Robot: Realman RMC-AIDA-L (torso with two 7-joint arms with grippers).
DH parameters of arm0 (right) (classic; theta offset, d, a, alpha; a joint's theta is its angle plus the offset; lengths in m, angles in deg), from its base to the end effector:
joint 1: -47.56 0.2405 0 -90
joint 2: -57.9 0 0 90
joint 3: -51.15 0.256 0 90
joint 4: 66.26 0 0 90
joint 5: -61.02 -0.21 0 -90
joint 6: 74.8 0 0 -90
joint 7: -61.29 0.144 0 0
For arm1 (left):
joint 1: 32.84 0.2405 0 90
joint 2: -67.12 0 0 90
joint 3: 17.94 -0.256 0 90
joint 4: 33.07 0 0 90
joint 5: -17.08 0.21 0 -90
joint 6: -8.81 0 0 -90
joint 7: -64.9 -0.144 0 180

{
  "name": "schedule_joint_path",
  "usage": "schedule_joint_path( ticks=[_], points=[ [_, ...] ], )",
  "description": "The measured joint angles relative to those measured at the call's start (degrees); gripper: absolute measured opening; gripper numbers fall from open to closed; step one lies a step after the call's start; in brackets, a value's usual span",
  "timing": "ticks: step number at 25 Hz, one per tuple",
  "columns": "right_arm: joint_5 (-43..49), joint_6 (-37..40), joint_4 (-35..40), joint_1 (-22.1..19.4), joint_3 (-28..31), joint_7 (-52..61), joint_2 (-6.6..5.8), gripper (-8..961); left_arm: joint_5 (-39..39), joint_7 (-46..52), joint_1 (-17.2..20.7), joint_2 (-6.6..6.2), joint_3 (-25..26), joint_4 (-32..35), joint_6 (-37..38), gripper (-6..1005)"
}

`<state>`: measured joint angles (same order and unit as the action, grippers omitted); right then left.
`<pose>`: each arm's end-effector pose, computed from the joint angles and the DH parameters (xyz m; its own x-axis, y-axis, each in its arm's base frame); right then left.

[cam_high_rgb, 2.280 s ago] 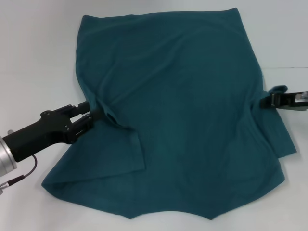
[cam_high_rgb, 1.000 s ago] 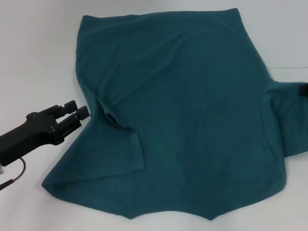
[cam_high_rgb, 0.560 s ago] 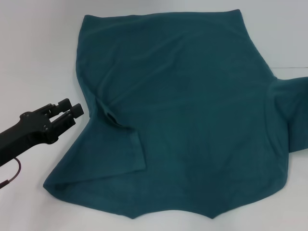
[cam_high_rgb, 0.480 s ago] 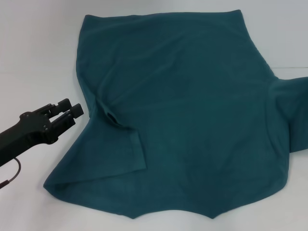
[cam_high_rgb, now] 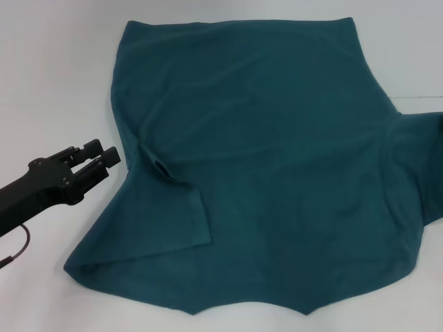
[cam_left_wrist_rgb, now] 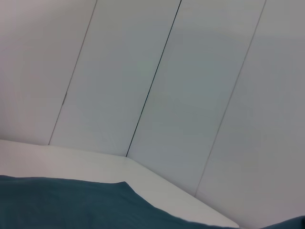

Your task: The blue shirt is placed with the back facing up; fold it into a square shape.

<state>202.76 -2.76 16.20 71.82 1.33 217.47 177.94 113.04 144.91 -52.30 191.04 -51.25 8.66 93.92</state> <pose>0.2558 0.3749 0.1191 0.3843 -0.7025 -0.5991 -0.8885 -0.1051 -0.4466 -0.2920 0.3094 0.0294 0.5188 0.2785 0.8083 0.7182 -0.6549 -0.2353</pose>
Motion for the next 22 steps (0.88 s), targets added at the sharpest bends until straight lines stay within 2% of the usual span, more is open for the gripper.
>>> schedule_joint_path(
  ticks=[7,16,22],
  points=[
    [0.2,0.8,-3.5,3.9,-3.8,0.6,-0.1,84,0.0,0.0,0.1,0.0,0.0,0.0,0.0,441],
    [7.4,-5.2,-20.9,14.7,-7.7,0.2,-0.24,91,0.0,0.0,0.5,0.0,0.0,-0.1,0.0,441],
    [7.8,-10.0,-27.7,18.9,-10.6,-0.1,-0.3,96,0.2,0.0,0.6,0.0,0.0,-0.2,0.0,440]
  ],
)
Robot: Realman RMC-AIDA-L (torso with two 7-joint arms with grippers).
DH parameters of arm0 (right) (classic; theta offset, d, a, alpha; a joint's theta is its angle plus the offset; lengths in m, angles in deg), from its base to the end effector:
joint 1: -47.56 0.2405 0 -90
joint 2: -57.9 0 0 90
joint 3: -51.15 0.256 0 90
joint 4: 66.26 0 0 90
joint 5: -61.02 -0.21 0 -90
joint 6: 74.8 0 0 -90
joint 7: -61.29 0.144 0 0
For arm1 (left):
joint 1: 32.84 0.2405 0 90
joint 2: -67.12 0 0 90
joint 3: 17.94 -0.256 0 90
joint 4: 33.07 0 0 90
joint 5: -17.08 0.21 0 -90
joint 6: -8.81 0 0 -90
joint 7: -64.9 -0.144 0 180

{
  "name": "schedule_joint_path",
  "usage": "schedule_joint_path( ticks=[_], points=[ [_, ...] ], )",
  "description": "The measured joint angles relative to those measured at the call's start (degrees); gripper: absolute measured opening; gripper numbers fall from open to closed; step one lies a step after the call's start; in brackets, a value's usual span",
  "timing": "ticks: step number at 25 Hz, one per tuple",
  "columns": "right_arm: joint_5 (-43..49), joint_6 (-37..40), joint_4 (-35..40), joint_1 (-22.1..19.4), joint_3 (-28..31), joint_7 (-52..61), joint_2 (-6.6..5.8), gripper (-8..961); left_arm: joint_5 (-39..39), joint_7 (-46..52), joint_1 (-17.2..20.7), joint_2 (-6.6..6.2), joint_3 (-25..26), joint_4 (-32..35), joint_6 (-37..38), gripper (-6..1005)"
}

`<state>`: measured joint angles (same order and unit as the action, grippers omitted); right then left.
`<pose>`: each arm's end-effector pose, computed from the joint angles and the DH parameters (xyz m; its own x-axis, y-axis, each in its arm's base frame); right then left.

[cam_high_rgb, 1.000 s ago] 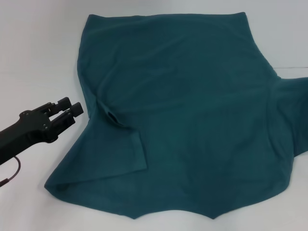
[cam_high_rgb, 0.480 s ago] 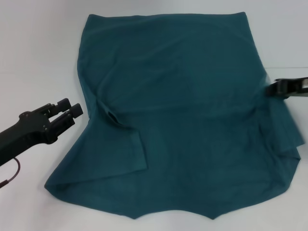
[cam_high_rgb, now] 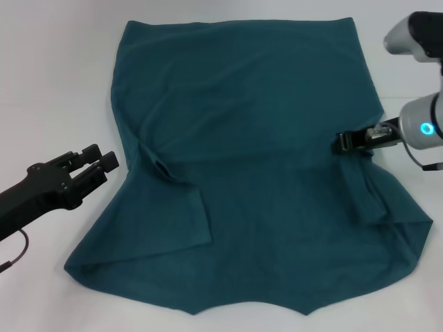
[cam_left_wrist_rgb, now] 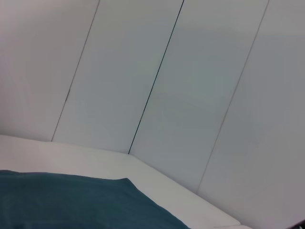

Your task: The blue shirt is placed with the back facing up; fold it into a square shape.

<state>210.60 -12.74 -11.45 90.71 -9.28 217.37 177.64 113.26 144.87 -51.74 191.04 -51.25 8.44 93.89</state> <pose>0.2102 0.4356 0.0111 0.5018 -0.8010 -0.3265 -0.8124 -0.3068 -0.4959 -0.2955 0.3060 0.0282 0.5159 0.2882 0.8067 0.7257 -0.6475 -0.2327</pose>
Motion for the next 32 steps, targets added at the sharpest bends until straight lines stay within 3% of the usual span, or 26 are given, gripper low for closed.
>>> schedule_joint_path(
  ticks=[11,21,28,32],
  points=[
    [-2.7,-6.9,-8.3,3.5,-0.4,-0.1,0.18,105,0.0,-0.4,0.0,0.09,0.0,-1.0,0.0,440],
    [-3.7,-9.3,-10.0,4.2,-0.4,-1.4,0.03,113,0.2,-0.7,-0.1,0.09,0.0,-1.5,0.0,439],
    [-11.8,-11.4,-10.3,4.0,0.1,-7.7,0.0,395,0.2,-0.8,0.0,0.09,-0.1,-2.0,0.1,440],
    [-17.2,-15.0,-14.3,6.8,0.3,-12.3,-0.42,568,0.2,-1.1,-0.3,0.05,-0.2,-2.4,0.4,441]
  ],
)
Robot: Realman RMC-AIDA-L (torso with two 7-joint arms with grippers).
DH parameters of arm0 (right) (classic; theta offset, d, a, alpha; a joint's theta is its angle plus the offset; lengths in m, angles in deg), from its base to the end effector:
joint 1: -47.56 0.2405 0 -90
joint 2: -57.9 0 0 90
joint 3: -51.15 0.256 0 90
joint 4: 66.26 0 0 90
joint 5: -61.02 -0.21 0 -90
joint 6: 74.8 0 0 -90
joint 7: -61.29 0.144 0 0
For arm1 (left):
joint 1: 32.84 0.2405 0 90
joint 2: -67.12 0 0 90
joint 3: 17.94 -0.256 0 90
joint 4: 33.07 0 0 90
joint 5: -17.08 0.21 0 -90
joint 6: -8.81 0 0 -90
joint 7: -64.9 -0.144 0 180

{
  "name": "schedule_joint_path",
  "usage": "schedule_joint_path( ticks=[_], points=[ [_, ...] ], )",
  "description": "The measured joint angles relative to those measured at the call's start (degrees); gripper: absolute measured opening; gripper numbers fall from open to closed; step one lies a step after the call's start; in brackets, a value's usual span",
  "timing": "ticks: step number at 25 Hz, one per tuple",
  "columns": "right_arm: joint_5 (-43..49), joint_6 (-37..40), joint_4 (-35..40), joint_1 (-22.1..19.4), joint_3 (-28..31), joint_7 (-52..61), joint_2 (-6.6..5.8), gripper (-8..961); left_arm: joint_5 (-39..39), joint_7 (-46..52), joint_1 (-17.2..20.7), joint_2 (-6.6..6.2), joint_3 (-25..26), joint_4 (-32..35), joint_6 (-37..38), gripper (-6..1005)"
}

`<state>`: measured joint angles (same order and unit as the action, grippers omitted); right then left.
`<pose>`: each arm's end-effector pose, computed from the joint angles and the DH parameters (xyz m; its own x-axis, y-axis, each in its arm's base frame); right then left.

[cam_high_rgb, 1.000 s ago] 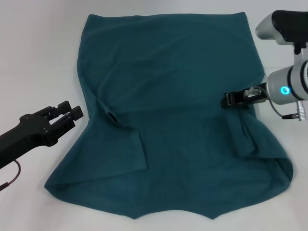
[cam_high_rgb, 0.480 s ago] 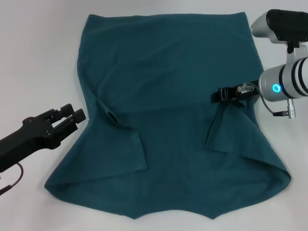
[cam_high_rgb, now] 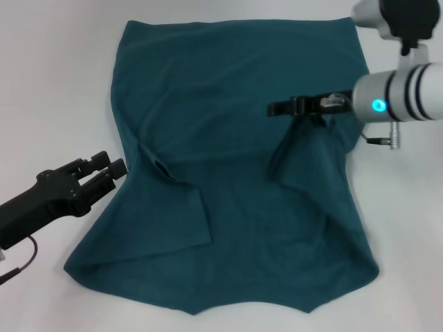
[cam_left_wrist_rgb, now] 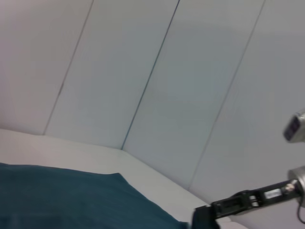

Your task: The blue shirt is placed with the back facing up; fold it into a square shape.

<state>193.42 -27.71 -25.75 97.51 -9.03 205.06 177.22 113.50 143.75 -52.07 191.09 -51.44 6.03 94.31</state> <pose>0.1759 0.4663 -0.0178 0.5434 -0.6926 -0.4743 -0.8354 -0.3904 -0.3869 -0.2950 0.3032 0.0184 0.5048 0.3046 0.8077 0.7257 -0.6564 -0.2061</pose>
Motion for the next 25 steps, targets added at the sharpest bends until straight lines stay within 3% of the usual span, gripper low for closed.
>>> schedule_joint_path(
  ticks=[5,12,18,22,25],
  points=[
    [4.4,-0.2,-3.4,2.7,-0.5,2.1,0.27,753,0.0,0.1,0.0,-0.04,-0.1,0.0,1.2,442],
    [5.1,2.4,0.1,-3.1,-0.1,3.7,0.22,745,-0.4,0.1,1.4,0.04,0.3,0.0,1.9,440],
    [1.4,8.9,12.5,-9.8,-0.7,4.2,0.85,743,-0.4,0.2,0.8,0.04,0.4,0.0,2.0,439],
    [-3.9,15.6,19.9,-13.5,-1.2,4.8,0.65,742,-0.5,0.2,0.7,0.04,0.4,0.0,2.0,440],
    [-0.2,22.0,26.6,-16.4,-3.8,8.6,0.63,741,-0.8,0.3,0.6,0.04,0.4,0.0,2.0,441]
  ],
)
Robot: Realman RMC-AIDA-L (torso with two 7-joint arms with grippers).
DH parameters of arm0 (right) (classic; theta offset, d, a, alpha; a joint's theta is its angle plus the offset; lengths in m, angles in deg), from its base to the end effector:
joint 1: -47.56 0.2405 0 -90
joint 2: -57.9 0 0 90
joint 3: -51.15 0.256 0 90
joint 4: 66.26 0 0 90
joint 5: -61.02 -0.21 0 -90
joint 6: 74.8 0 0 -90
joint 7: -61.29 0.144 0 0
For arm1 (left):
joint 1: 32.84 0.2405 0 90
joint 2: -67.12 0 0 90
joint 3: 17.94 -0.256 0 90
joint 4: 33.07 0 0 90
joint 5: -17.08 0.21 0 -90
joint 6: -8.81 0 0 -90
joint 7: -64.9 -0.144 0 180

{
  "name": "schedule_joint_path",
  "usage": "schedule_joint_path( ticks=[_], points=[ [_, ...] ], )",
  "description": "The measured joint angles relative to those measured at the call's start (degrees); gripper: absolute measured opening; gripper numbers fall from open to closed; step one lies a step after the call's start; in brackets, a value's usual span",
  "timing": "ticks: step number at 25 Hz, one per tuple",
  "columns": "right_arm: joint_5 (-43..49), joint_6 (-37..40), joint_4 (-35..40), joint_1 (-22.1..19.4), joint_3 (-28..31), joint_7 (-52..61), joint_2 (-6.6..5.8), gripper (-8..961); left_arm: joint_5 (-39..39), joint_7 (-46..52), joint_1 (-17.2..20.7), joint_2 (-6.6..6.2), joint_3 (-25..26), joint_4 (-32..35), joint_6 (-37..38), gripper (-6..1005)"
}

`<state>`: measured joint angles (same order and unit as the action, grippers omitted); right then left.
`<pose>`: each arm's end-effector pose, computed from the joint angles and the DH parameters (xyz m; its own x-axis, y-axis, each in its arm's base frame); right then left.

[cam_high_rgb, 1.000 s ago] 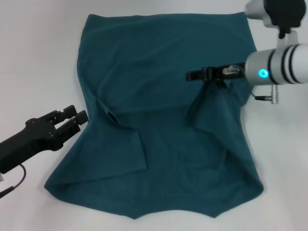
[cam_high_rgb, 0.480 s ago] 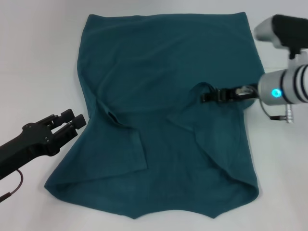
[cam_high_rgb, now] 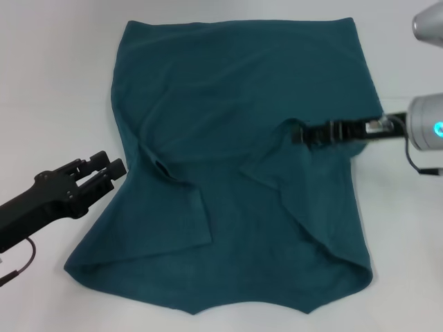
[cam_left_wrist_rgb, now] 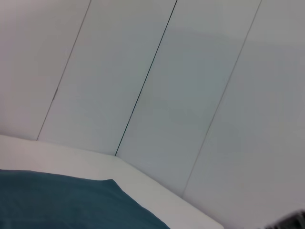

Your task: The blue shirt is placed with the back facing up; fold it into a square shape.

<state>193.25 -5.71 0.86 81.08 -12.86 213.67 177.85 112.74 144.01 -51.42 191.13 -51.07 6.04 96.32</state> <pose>0.1926 0.4017 0.0209 0.4925 -0.7697 -0.4063 -0.8679 -0.3992 -0.2956 -0.2942 0.2977 0.0206 0.4852 0.2979 0.8221 0.7234 -0.6649 -0.1860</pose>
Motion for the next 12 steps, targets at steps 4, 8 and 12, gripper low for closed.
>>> schedule_joint_path(
  ticks=[4,8,12],
  points=[
    [6.6,1.5,5.3,-2.3,-6.9,4.9,0.11,740,-0.8,0.0,0.0,0.0,0.0,-0.1,0.0,441],
    [18.6,2.0,11.0,-3.5,-18.9,13.2,0.33,739,-1.3,0.2,-0.2,0.0,-0.1,-0.2,0.0,442],
    [22.8,3.2,11.5,-2.3,-23.7,15.9,0.49,738,-1.4,1.1,-0.5,0.0,-0.1,-0.3,-0.1,440]
  ],
)
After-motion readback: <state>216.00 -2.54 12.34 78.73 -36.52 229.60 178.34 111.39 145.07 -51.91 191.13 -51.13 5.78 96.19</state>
